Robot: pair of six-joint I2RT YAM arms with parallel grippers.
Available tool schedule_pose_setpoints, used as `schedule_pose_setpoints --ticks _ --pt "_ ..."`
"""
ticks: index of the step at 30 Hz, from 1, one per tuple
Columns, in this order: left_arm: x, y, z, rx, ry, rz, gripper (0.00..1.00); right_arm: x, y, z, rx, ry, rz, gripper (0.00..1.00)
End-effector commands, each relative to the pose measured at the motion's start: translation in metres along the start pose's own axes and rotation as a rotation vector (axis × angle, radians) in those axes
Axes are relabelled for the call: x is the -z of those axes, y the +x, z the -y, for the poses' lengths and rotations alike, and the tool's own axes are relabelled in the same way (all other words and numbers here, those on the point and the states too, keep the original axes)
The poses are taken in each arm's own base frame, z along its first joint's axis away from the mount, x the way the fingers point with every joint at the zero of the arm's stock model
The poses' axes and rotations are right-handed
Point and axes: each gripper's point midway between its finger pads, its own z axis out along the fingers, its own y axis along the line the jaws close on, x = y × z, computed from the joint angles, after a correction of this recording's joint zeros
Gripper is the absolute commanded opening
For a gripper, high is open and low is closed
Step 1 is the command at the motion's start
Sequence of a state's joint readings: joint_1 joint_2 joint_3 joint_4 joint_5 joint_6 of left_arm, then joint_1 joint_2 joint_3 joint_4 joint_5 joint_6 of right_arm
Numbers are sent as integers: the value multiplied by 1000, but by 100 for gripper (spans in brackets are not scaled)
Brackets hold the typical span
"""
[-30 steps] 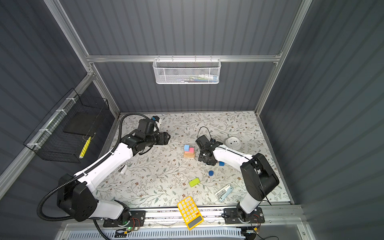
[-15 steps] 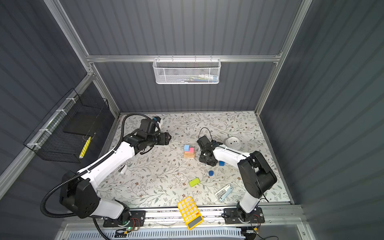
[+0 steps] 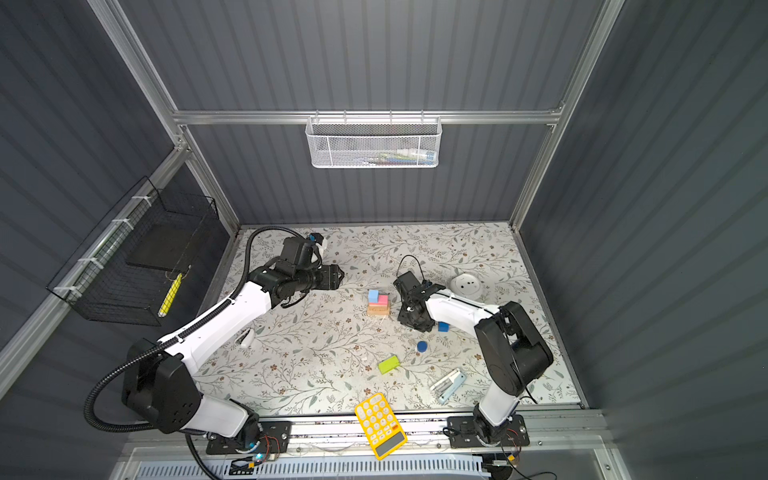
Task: Build the wood block tower
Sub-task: 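Lift the second light blue cube with the right gripper toward the stack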
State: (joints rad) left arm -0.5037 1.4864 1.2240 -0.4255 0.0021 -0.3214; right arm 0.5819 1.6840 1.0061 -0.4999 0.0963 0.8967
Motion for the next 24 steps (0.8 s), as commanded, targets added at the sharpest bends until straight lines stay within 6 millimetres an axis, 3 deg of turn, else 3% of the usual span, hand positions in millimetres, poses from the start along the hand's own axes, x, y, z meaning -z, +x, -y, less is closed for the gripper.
schedule_pose_setpoints --ticks 1,9,24 --pt "2 -6 2 9 13 -1 72 -9 6 8 4 34 -27 35" --pt "2 -5 2 8 12 -4 72 -9 5 7 12 32 -36 31" --pt "0 -1 -1 13 6 -10 72 15 -5 -3 128 40 -46 29"
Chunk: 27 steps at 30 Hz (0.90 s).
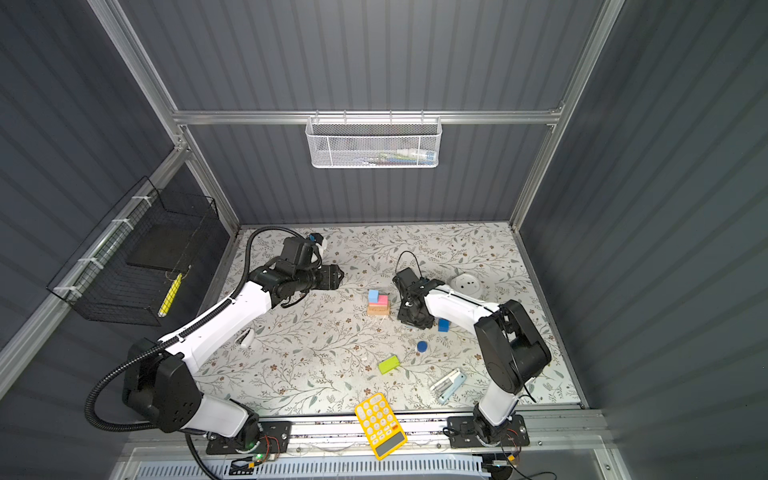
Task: Build the wood block tower
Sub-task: 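Lift the second light blue cube with the right gripper toward the stack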
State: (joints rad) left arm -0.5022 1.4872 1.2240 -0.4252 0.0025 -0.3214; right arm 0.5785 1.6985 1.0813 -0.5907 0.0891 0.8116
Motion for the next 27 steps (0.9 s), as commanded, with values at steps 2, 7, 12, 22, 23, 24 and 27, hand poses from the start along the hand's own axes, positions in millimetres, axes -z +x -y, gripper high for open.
schedule_pose_setpoints --ticks 2,7,12,22,23,24,27 --pt "1 0 -1 11 5 -8 72 10 -3 -1 64 20 -19 29" --pt "-4 3 -3 19 6 -18 72 26 -13 -13 114 -3 -5 29" --pt "-9 7 -2 34 25 -30 70 41 -25 -26 156 -24 19 29" --pt "-20 16 3 60 73 -65 66 53 -41 -58 216 -75 39 28" --pt "-20 16 4 64 78 -66 65 53 -43 -61 220 -79 42 28" --pt "-21 16 5 65 83 -68 65 54 -44 -64 222 -83 44 28" --pt "-24 19 7 76 102 -77 64 54 -47 -71 229 -95 50 28"
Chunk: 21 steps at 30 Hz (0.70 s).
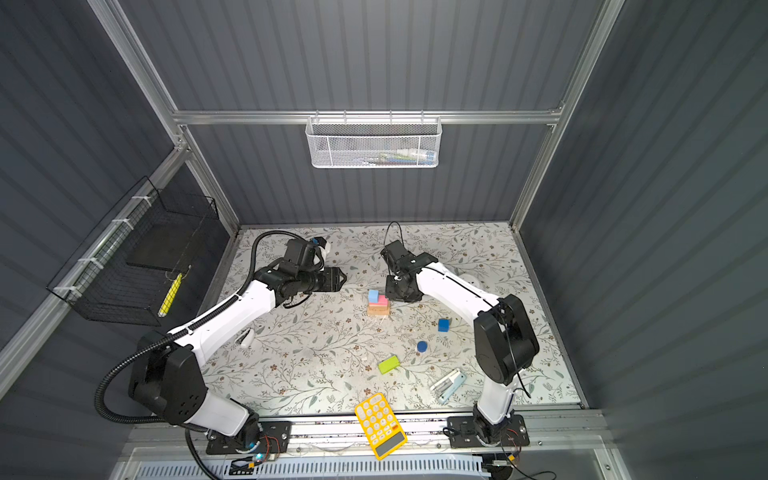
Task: Build the wood block tower
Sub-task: 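Lift the second light blue cube with the right gripper toward the stack, then lower the second light blue cube beside the first cube on the pink block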
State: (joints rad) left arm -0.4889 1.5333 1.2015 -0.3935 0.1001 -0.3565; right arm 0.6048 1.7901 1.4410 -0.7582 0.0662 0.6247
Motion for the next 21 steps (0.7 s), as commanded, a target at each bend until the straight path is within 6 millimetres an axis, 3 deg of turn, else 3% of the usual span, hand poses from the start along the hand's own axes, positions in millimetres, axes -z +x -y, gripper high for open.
schedule_pose_setpoints --ticks 1,21 --pt "-8 5 3 31 43 -21 64 3 -2 -8 28 -9 -6 28" --pt "-15 14 7 47 79 -60 60 -9 -10 -38 67 -53 -19 29"
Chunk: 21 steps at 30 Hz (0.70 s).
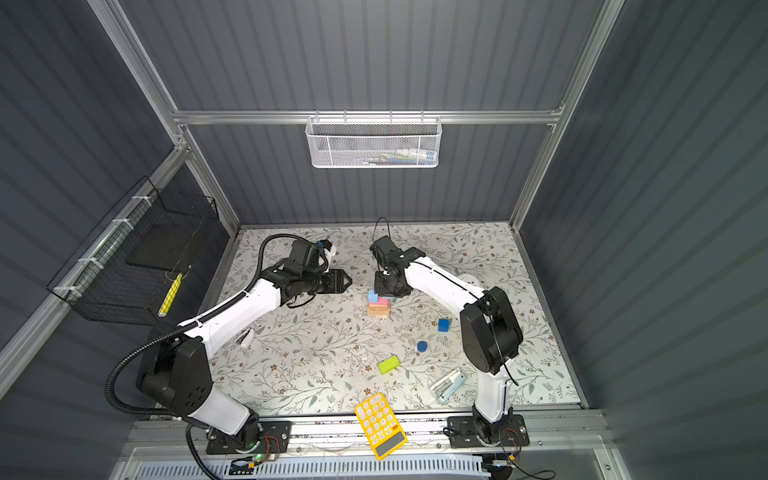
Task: Build the wood block tower
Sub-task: 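Lower the second light blue cube beside the first cube on the pink block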
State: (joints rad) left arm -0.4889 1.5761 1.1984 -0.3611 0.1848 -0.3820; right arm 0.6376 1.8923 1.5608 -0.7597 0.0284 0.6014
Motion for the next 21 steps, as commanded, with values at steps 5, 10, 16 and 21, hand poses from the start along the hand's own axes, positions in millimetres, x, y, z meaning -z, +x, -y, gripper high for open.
schedule_pose_setpoints --ticks 5,10,16,21 --pt "-1 6 -4 18 4 -17 60 -2 0 -6 17 -2 -12 30" --pt "-2 7 -5 19 2 -22 60 -4 1 -8 17 -7 -18 31" --pt "-3 7 -4 18 3 -25 60 -7 2 -8 17 -4 -26 31" --pt "-4 7 -4 19 6 -28 60 -9 3 -7 16 0 -30 31"
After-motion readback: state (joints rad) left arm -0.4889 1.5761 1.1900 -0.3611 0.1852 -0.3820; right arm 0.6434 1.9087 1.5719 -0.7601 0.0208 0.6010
